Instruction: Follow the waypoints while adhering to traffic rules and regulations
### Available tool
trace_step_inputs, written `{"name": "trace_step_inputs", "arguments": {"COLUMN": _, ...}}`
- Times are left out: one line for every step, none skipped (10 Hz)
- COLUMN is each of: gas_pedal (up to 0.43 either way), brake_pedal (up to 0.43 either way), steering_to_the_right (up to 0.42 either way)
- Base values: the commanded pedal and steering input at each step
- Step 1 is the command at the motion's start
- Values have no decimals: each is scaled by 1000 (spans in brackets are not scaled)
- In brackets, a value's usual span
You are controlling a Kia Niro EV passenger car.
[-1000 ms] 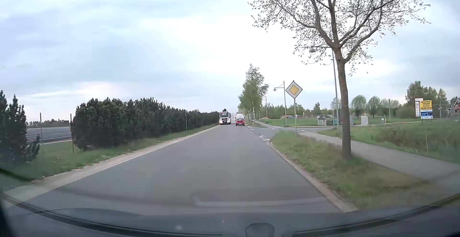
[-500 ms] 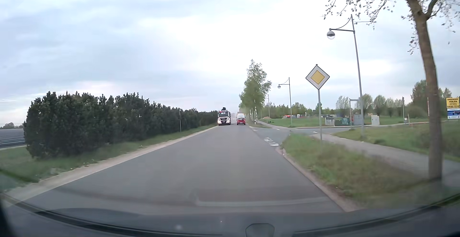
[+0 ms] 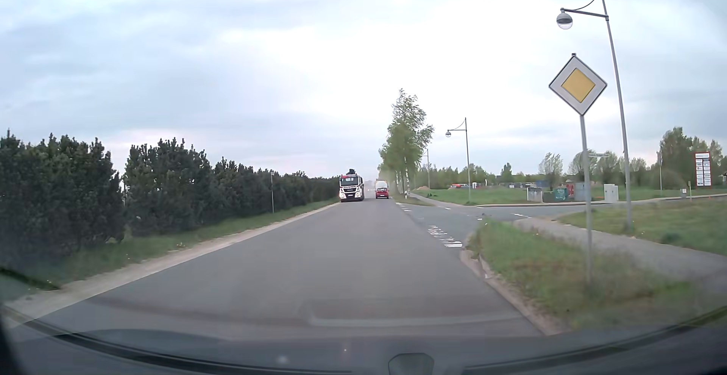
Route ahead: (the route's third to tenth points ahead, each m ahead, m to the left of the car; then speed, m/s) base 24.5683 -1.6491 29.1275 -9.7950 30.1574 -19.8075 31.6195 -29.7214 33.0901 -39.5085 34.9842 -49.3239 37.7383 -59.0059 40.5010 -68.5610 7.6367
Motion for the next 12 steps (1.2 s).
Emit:
{"name": "trace_step_inputs", "arguments": {"gas_pedal": 39, "brake_pedal": 0, "steering_to_the_right": -3}}
{"name": "trace_step_inputs", "arguments": {"gas_pedal": 39, "brake_pedal": 0, "steering_to_the_right": -3}}
{"name": "trace_step_inputs", "arguments": {"gas_pedal": 39, "brake_pedal": 0, "steering_to_the_right": -2}}
{"name": "trace_step_inputs", "arguments": {"gas_pedal": 39, "brake_pedal": 0, "steering_to_the_right": -1}}
{"name": "trace_step_inputs", "arguments": {"gas_pedal": 39, "brake_pedal": 0, "steering_to_the_right": 3}}
{"name": "trace_step_inputs", "arguments": {"gas_pedal": 39, "brake_pedal": 0, "steering_to_the_right": 9}}
{"name": "trace_step_inputs", "arguments": {"gas_pedal": 39, "brake_pedal": 0, "steering_to_the_right": 15}}
{"name": "trace_step_inputs", "arguments": {"gas_pedal": 39, "brake_pedal": 0, "steering_to_the_right": 25}}
{"name": "trace_step_inputs", "arguments": {"gas_pedal": 39, "brake_pedal": 0, "steering_to_the_right": 34}}
{"name": "trace_step_inputs", "arguments": {"gas_pedal": 39, "brake_pedal": 0, "steering_to_the_right": 48}}
{"name": "trace_step_inputs", "arguments": {"gas_pedal": 39, "brake_pedal": 0, "steering_to_the_right": 61}}
{"name": "trace_step_inputs", "arguments": {"gas_pedal": 39, "brake_pedal": 0, "steering_to_the_right": 73}}
